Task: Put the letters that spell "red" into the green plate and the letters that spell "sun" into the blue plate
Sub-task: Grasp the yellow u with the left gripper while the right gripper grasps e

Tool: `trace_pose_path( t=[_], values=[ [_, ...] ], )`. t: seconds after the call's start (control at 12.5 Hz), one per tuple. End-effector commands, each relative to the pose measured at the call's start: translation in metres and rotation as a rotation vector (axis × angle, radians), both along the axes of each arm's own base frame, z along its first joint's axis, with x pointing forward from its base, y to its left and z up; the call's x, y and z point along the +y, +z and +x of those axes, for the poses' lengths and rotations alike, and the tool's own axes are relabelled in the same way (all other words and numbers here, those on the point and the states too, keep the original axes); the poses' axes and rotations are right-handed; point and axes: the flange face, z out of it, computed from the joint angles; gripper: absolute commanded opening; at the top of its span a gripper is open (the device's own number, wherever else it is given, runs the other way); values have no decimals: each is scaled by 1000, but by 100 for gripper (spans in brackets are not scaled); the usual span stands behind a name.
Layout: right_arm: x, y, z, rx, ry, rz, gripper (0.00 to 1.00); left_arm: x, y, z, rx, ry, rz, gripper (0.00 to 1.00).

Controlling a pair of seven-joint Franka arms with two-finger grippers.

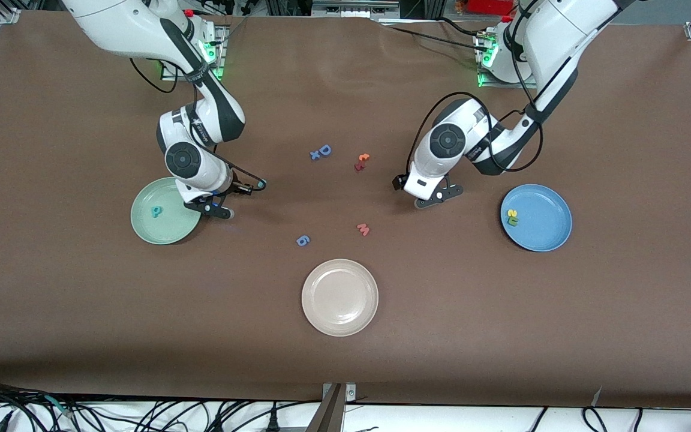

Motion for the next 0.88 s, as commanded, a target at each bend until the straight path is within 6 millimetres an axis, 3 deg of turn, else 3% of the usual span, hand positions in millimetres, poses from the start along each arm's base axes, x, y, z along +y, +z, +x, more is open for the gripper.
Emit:
trace_pose_path(
  t=[0.0, 0.08, 0.24, 0.4, 0.64, 0.8],
  values=[
    [-4, -1, -5, 0, -12, 3, 20, 2, -8, 0, -35, 23, 23, 99],
    [-3, 3, -3, -8, -17, 5, 20, 2, -6, 2, -37, 26, 21, 96],
    [-3, 19, 2, -24, -13, 7, 20, 0, -7, 1, -38, 21, 18, 81],
    [-12, 40, 18, -37, -20, -1, 20, -1, -8, 2, -37, 25, 16, 54],
    [-57, 71, 45, -22, 22, -18, 19, -3, -6, 4, -38, 25, 10, 25],
    [-102, 74, 56, 0, 84, -22, 19, 0, -2, 9, -47, 21, 9, 20]
  ],
)
